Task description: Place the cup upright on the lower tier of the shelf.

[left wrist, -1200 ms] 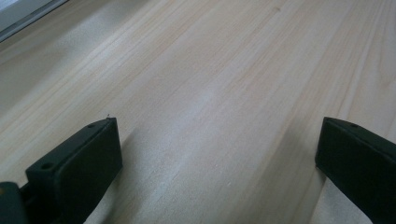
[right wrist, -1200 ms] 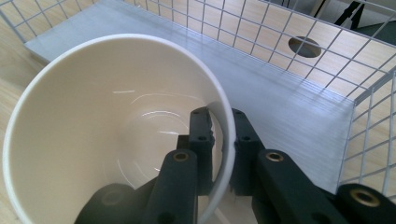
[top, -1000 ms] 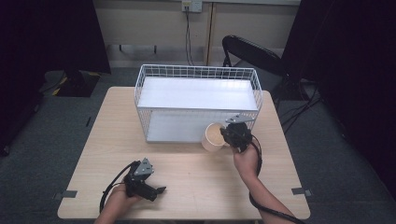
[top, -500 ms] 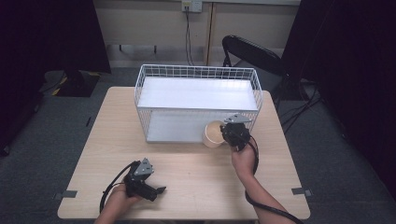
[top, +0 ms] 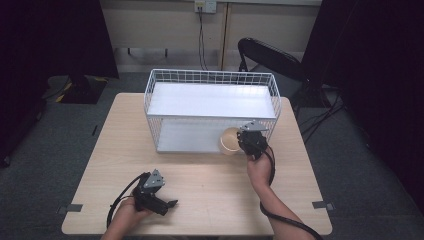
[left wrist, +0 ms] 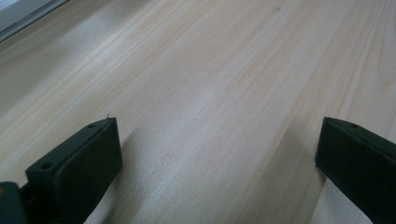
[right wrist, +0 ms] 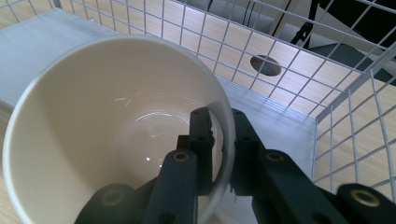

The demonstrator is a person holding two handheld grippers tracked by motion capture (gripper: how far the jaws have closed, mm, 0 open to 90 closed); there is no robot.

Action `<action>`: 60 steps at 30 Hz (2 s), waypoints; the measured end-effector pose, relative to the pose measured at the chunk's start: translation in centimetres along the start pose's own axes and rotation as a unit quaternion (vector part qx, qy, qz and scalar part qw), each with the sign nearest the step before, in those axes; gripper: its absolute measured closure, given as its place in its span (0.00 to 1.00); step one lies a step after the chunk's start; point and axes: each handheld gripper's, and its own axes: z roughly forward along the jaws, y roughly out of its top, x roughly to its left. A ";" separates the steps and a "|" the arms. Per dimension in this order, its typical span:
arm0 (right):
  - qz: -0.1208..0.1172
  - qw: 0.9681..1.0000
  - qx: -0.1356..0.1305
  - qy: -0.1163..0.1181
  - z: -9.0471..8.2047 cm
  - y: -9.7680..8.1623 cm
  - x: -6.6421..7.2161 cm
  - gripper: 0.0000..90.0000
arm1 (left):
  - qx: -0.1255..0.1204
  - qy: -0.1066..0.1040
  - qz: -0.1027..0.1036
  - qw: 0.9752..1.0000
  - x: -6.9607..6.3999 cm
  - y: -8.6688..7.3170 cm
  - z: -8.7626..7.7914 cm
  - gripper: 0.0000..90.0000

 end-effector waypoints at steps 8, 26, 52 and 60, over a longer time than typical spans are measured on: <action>0.005 1.000 0.004 -0.010 0.5 -0.2 0.0 0.92 | 0.000 0.000 0.000 1.000 0.0 0.0 0.0 0.00; 0.023 0.999 0.003 -0.022 1.0 -0.3 -0.4 0.92 | 0.000 0.000 0.000 1.000 0.0 0.0 0.0 0.00; 0.043 0.999 0.003 -0.032 1.4 0.4 -1.0 0.83 | 0.000 0.000 0.000 1.000 0.0 0.0 0.0 0.00; 0.051 0.998 -0.009 -0.028 1.0 0.4 -1.1 0.73 | 0.000 0.000 0.000 1.000 0.0 0.0 0.0 0.00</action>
